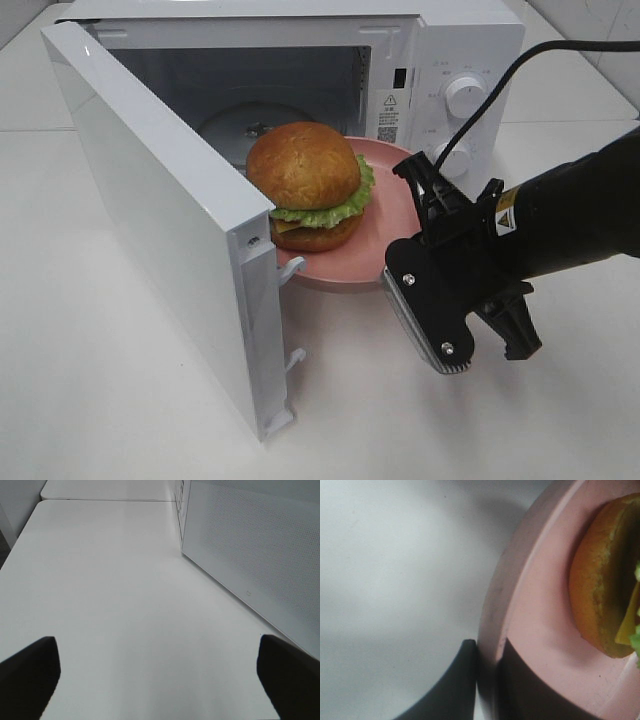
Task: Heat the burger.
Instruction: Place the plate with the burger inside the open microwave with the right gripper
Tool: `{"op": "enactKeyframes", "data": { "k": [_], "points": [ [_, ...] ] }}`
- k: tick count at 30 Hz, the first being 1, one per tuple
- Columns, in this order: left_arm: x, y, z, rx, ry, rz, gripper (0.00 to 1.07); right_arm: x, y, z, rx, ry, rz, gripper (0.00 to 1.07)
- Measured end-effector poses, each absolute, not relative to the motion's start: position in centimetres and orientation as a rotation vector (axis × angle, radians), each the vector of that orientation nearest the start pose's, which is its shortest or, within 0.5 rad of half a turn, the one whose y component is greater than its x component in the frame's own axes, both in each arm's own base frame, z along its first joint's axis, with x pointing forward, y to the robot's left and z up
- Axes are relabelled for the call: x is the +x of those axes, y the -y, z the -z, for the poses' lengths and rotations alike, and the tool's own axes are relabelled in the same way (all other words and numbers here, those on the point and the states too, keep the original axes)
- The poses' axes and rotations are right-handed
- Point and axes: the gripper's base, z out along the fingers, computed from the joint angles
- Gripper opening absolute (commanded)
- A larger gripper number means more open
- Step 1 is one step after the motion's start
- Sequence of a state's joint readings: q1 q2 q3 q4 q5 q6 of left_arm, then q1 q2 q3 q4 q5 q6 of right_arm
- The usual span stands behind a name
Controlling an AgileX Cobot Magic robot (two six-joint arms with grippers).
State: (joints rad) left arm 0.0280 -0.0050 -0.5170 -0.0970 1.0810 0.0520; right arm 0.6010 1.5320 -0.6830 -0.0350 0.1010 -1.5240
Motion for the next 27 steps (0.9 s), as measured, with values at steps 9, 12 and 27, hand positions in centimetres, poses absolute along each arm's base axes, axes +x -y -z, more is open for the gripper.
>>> {"op": "enactKeyframes", "data": {
  "k": [9,12,27],
  "points": [
    [-0.9,0.8,-28.1,0.031,-2.039,0.066,1.0,24.7,-17.0,-17.7,-2.18,-1.181,0.415,0.0],
    [-0.9,0.8,-28.1,0.031,-2.039,0.066,1.0,25.3,-17.4,-17.7,-2.183,-1.179,0.414,0.0],
    [-0.9,0.8,-28.1,0.031,-2.039,0.066,1.0,27.4,-18.8,-19.0,-2.134,-1.15,0.442,0.0]
  ]
}}
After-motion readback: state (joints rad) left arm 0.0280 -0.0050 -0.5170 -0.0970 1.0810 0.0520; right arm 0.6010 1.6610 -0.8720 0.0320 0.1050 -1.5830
